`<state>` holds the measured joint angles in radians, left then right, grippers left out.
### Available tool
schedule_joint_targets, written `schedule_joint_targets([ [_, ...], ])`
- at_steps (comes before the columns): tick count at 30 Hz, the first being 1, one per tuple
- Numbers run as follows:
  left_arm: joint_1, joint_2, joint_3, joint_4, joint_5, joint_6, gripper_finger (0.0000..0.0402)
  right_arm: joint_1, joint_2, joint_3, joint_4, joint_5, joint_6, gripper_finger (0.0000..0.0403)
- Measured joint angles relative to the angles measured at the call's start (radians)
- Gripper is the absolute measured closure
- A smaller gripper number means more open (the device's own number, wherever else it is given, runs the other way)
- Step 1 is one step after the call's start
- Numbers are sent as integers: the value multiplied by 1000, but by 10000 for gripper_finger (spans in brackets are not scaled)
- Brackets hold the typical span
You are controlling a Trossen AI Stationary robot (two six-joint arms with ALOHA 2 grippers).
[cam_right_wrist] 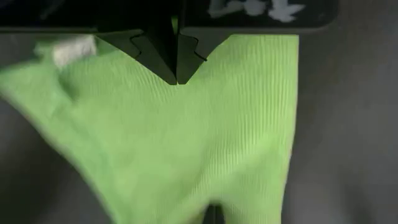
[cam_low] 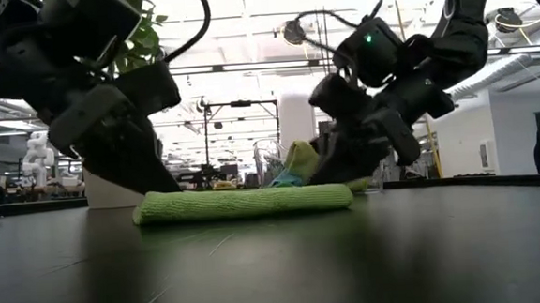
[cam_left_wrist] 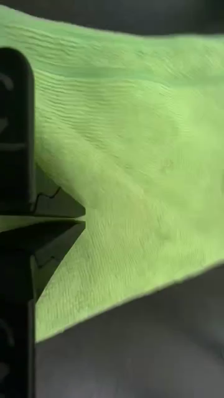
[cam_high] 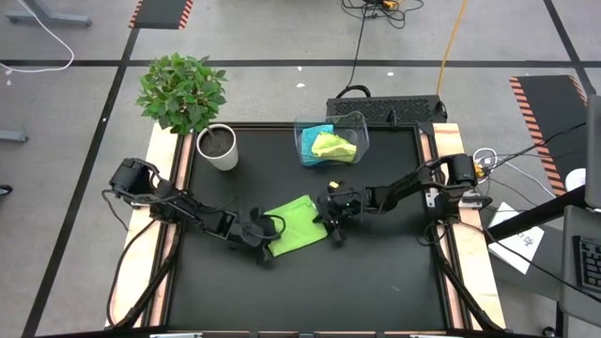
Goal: Fold microfiber towels
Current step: Fold the green microfiber cloth
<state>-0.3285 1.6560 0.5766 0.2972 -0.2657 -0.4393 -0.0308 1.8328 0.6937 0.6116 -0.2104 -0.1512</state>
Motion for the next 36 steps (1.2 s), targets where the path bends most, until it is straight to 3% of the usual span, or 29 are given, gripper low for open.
schedule_joint_targets([
  [9, 37, 4, 3, -98, -37, -60, 395, 18, 0, 0, -56, -29, 121, 403],
  [21, 81, 4, 3, -104, -10, 36, 399, 151, 0, -1, -6, 11, 169, 403],
  [29, 47, 6, 1, -71, -12, 57, 386, 132, 0, -2, -9, 56, 166, 403],
  [36, 14, 0, -2, -23, -15, 178, 385, 123, 0, -2, 2, 57, 159, 403],
])
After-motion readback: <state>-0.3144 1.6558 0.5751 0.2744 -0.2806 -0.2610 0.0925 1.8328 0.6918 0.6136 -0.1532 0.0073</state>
